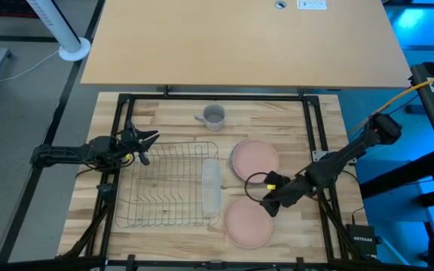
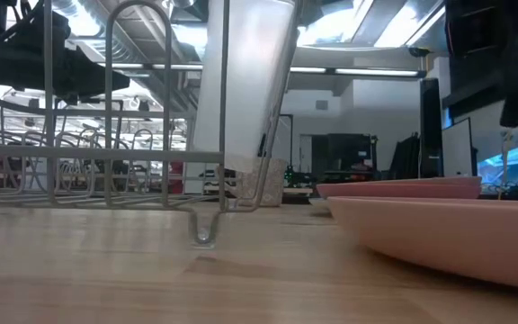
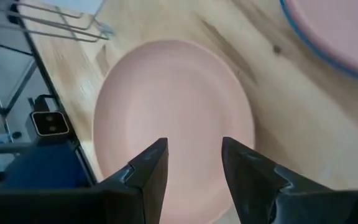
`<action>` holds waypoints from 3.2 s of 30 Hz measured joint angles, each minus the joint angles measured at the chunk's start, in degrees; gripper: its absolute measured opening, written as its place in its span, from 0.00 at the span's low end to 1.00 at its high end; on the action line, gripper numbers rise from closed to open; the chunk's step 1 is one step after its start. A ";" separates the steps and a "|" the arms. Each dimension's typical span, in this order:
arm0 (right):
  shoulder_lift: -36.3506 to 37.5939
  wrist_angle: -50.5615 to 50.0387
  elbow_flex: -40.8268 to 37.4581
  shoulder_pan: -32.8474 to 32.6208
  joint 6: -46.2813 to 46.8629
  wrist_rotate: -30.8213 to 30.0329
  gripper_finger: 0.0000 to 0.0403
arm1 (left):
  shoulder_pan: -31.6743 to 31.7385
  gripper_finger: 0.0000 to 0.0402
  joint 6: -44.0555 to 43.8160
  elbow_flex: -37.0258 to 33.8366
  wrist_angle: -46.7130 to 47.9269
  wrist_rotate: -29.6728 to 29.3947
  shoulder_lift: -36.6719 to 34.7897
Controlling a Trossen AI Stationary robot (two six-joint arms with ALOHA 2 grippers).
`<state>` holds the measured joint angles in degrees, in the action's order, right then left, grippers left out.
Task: Sort dishes
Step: Put the bottom pink plate in the dish rack
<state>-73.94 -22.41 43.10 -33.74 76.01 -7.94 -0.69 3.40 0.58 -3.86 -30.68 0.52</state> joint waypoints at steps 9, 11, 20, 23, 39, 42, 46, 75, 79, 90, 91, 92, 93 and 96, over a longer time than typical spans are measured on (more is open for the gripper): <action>-7.70 -0.08 0.74 0.00 10.55 5.16 0.39 | 0.00 0.17 0.00 0.00 0.00 -0.01 0.01; -9.33 -0.11 0.74 0.00 11.21 6.46 0.39 | -0.01 0.17 0.00 -0.01 0.00 0.00 -0.01; -13.10 -0.03 0.74 0.00 11.21 6.42 0.39 | 0.00 0.17 0.00 -0.01 -0.02 -0.01 0.00; -13.48 0.02 0.71 0.00 11.21 6.46 0.39 | -0.02 0.17 0.00 0.00 0.00 -0.02 0.01; -13.46 -19.67 9.93 0.00 6.09 0.91 0.39 | 0.00 0.17 -0.66 -0.01 0.00 0.00 0.01; -13.46 -21.36 9.74 0.00 6.10 0.53 0.39 | -0.01 0.17 -0.66 0.00 0.00 -0.01 0.01; -13.46 -19.26 8.84 0.00 6.11 0.70 0.39 | -0.02 0.17 -0.66 0.00 0.00 -0.02 -0.01; -22.29 -12.52 8.71 0.00 5.57 3.08 0.38 | 0.00 0.17 -0.63 -0.02 0.00 0.00 0.01; -22.44 -11.16 8.69 0.00 5.51 3.45 0.31 | -0.01 0.17 -0.63 0.00 0.00 0.00 0.01; -22.23 -7.86 9.24 0.00 4.71 2.80 0.06 | 0.00 0.17 -2.39 0.00 -0.01 0.00 -0.01; -22.29 -8.45 9.70 0.00 4.69 2.79 0.07 | -0.02 0.17 -3.30 0.00 0.00 -0.01 0.01; -22.29 -9.35 10.33 0.00 4.62 2.75 0.06 | -0.01 0.17 -4.23 -0.01 -0.02 0.00 -0.01; -22.29 -10.57 11.18 0.00 4.44 2.71 0.05 | -0.01 0.17 -5.10 0.00 0.00 0.00 0.00; -22.27 -17.17 15.10 0.00 3.25 2.31 0.02 | -0.02 0.17 -9.68 0.00 -0.02 0.00 0.01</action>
<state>-96.20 -39.58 58.20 -33.74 79.26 -5.63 -0.71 -6.28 0.58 -3.88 -30.68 0.53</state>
